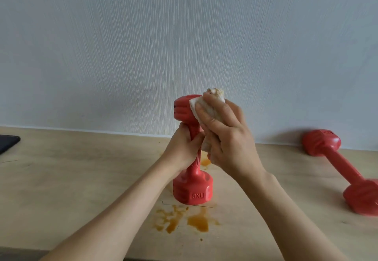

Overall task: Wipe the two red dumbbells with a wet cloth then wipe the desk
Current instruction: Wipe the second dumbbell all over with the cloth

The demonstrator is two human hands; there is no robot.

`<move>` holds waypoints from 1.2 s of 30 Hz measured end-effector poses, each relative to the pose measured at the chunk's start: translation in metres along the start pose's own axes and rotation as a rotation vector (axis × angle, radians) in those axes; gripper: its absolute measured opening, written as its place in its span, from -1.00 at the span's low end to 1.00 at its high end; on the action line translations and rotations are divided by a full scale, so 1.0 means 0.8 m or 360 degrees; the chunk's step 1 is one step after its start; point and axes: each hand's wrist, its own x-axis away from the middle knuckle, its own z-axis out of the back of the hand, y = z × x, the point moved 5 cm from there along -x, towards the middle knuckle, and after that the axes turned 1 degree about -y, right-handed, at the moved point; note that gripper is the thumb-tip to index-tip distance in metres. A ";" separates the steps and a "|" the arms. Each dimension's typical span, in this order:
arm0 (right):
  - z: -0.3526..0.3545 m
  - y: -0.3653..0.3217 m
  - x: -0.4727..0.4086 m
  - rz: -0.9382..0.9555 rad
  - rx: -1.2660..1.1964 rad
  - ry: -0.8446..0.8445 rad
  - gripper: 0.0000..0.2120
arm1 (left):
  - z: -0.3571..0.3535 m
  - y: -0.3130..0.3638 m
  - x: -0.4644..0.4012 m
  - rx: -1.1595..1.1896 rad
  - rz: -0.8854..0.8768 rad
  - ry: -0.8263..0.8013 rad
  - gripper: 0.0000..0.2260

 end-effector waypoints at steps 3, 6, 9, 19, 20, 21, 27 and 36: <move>0.000 0.005 -0.008 0.0091 -0.0026 -0.0027 -0.65 | -0.001 -0.001 0.001 -0.0043 -0.0003 -0.0029 -0.84; 0.008 0.015 -0.004 0.0194 -0.0099 0.0084 -0.67 | -0.003 0.001 0.002 0.0054 -0.0024 -0.0066 -0.91; 0.015 0.024 0.005 0.0138 -0.0154 0.0167 -0.62 | -0.004 0.001 0.001 0.0141 -0.0012 -0.0070 -0.90; 0.021 0.007 -0.008 -0.0123 -0.0087 0.0121 -0.66 | 0.005 0.000 0.005 0.0269 0.0055 -0.0034 -0.89; 0.021 0.007 -0.010 -0.0145 -0.0094 0.0123 -0.65 | 0.003 0.000 0.005 0.0279 0.0057 -0.0037 -0.89; 0.020 0.011 -0.011 -0.0187 -0.0135 0.0127 -0.66 | 0.002 0.001 0.005 0.0298 0.0057 -0.0041 -0.88; 0.010 0.038 -0.002 -0.0401 -0.0240 0.0151 -0.80 | 0.000 0.000 0.008 0.0299 0.0052 -0.0052 -0.85; 0.010 0.028 -0.001 -0.0430 -0.0391 0.0248 -0.80 | 0.000 0.004 0.006 0.0248 -0.0012 -0.0098 -0.83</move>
